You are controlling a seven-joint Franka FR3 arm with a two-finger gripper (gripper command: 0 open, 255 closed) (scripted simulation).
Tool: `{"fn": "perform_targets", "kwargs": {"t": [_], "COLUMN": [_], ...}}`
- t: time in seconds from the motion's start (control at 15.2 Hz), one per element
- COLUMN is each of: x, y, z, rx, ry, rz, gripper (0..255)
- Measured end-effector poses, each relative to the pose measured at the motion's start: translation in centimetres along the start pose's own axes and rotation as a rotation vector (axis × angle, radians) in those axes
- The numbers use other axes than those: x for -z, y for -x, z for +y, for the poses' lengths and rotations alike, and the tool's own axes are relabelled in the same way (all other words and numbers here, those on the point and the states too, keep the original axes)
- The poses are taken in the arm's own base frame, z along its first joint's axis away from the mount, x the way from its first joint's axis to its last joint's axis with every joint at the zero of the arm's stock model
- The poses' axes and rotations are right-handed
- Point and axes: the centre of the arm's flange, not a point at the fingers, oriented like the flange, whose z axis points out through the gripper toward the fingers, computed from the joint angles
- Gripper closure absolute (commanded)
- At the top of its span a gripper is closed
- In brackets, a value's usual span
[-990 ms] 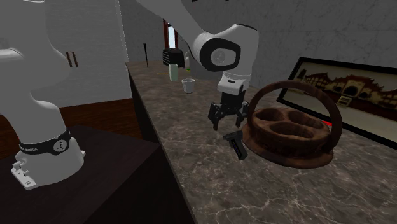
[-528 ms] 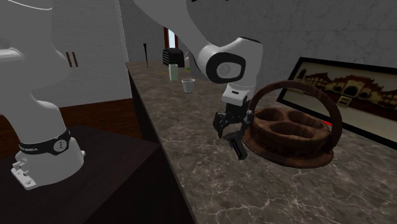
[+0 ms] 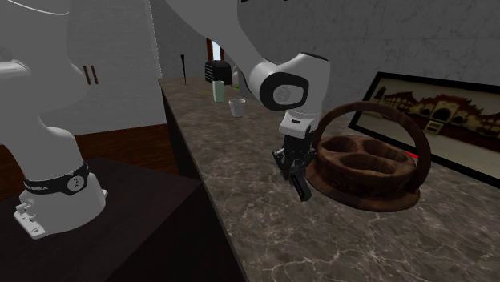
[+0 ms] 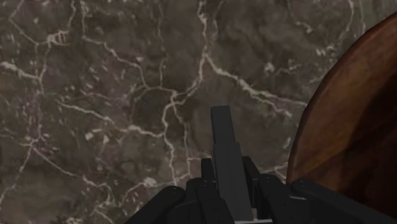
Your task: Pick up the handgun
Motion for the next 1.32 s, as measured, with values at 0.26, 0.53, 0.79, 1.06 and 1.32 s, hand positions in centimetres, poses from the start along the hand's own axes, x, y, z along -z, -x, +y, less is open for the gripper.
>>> {"fn": "perform_targets", "kwargs": {"t": [0.26,0.53,0.79,1.06,1.32], "x": [0.0,1.0,3.0,5.2,7.2], "y": [0.0,0.0,0.2,0.4,0.6], "z": [0.0,0.2,0.1,0.3,0.3], "rx": [0.0,0.0,0.0,0.0,0.0], "ry": [0.0,0.001,0.001,0.001,0.001], "rz": [0.0,0.0,0.0,0.0,0.0], "gripper": [255,255,255,255,255]}}
